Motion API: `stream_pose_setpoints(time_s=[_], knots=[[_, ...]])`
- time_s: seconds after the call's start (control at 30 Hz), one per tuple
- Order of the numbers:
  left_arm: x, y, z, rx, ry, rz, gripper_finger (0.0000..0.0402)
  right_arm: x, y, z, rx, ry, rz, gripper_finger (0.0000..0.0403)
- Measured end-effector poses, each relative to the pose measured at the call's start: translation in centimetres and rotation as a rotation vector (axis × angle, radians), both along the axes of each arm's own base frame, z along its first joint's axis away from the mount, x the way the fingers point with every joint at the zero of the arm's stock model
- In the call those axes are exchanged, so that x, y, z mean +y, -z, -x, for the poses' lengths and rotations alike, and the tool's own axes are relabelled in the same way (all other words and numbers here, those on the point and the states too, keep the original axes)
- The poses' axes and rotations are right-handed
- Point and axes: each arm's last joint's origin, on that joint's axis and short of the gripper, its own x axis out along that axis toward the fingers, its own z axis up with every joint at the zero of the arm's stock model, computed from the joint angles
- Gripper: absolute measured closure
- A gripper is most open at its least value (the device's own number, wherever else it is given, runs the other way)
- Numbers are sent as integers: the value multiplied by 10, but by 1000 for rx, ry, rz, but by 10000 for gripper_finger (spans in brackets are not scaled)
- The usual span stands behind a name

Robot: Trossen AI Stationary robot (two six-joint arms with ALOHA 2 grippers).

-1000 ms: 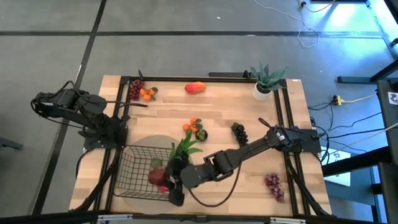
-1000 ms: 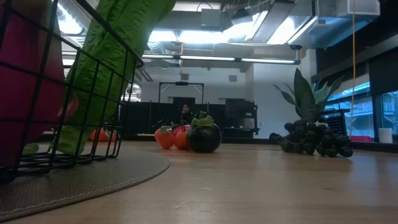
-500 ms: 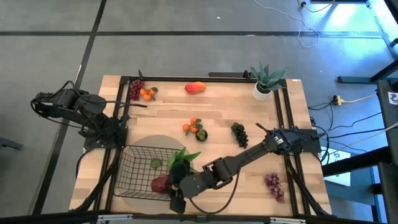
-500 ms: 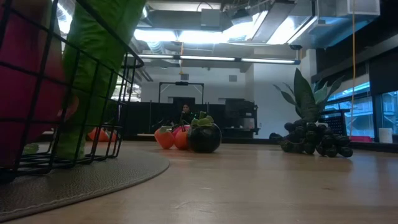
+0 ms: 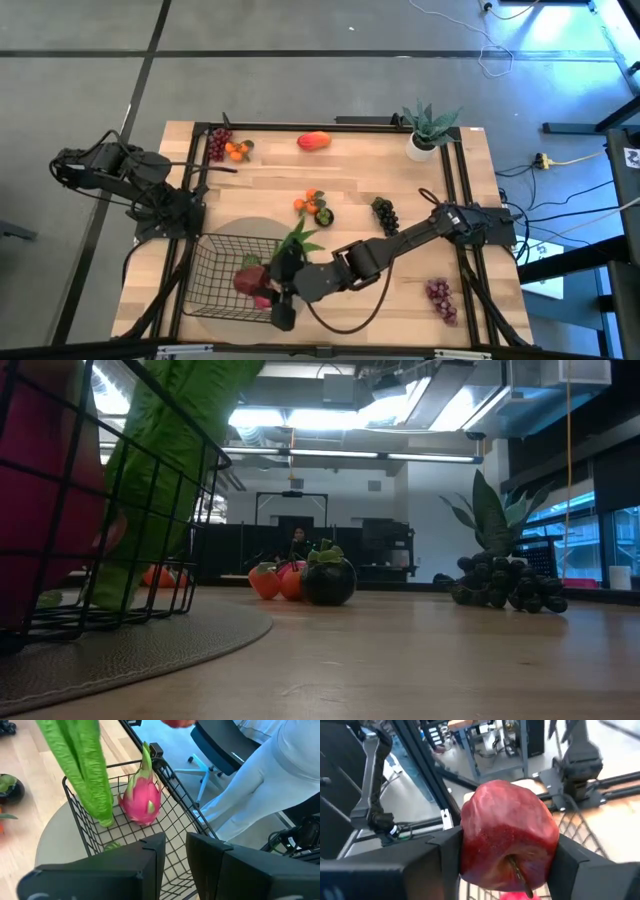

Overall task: Build produce basket
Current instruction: Put the red apple into the black wire basket

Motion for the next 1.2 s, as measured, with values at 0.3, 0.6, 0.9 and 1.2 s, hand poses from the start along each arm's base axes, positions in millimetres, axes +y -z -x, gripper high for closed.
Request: stream_pose_setpoints(time_s=[0.3, 0.6, 0.9, 1.2], knots=[[0, 1, 1, 17, 0, -4, 335, -1, -23, 3, -144, -10, 39, 205], [0, 1, 1, 16, 0, -4, 335, -1, -18, 3, -104, -18, 79, 207], [0, 2, 2, 26, 0, -7, 335, 2, 2, -2, -22, -35, 107, 208], [1, 3, 2, 40, 0, -10, 335, 4, 47, -26, 43, -38, 51, 208]])
